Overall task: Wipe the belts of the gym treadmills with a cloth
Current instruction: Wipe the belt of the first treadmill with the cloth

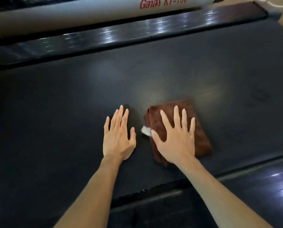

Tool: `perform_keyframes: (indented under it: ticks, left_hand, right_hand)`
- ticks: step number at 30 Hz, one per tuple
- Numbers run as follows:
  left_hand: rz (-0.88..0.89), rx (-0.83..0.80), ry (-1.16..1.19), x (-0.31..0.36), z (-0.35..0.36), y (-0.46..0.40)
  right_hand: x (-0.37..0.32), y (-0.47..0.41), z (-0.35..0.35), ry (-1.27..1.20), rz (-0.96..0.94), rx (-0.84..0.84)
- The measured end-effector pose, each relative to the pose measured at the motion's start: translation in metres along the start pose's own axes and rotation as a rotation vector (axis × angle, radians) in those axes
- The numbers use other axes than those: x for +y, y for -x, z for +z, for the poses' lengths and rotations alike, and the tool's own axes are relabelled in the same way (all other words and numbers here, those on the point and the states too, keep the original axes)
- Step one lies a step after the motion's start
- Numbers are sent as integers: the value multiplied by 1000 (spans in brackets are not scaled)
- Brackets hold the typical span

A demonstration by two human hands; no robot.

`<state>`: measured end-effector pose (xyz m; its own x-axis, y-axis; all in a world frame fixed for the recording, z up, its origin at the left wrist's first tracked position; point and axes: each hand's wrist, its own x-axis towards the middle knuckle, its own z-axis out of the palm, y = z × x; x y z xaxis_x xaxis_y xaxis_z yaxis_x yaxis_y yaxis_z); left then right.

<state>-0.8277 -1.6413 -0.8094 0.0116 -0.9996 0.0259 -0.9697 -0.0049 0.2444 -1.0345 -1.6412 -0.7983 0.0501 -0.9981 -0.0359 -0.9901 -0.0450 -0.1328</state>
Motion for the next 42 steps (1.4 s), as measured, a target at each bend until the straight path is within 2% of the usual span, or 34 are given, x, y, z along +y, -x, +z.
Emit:
perform_keyframes:
  ticks: [3,8,12,16,18,20,22,23,28,31,33,35,37,40,42]
  left_hand:
    - [-89,40,35,2,-4,2]
    - [-138,8,81,5,-9,-5]
    - [-160,-19,73,7,-11,-5]
    - [-158,-21,68,6,-12,-4]
    - [-162,-22,65,5,-11,-4]
    - [-156,-15,66,6,-10,-6]
    - [-153,-16,61,6,-9,-8]
    - [-155,-15,58,5,-9,-8]
    - [-162,-16,56,6,-10,-8]
    - [-166,-30,54,6,-11,-9]
    - [-162,-41,59,6,-11,-9]
    - [-161,-43,63,6,-10,-8]
    - [-164,-42,65,6,-11,-7]
    - [-166,-36,74,7,-12,-8]
    - [-167,-45,78,8,-12,-9]
  right_hand:
    - [25,32,-4,16,40,-22]
    - [17,-34,-10,32,269,-21]
    - [-11,-49,-3,59,133,-51]
    - [-2,7,-6,37,-16,-53]
    - [15,19,-8,30,66,-53]
    - [21,0,-10,18,262,-27]
    - [7,-33,-9,10,429,-24]
    - [-4,-42,-9,15,441,-27]
    - [-16,16,-7,34,125,-73]
    - [12,17,-12,35,225,-39]
    - [15,-18,-11,37,342,7]
    - [2,-52,-9,39,383,6]
    - [-15,-56,-8,45,253,-12]
    - [-9,-6,-13,39,10,-42]
    - [13,20,-16,36,31,-29]
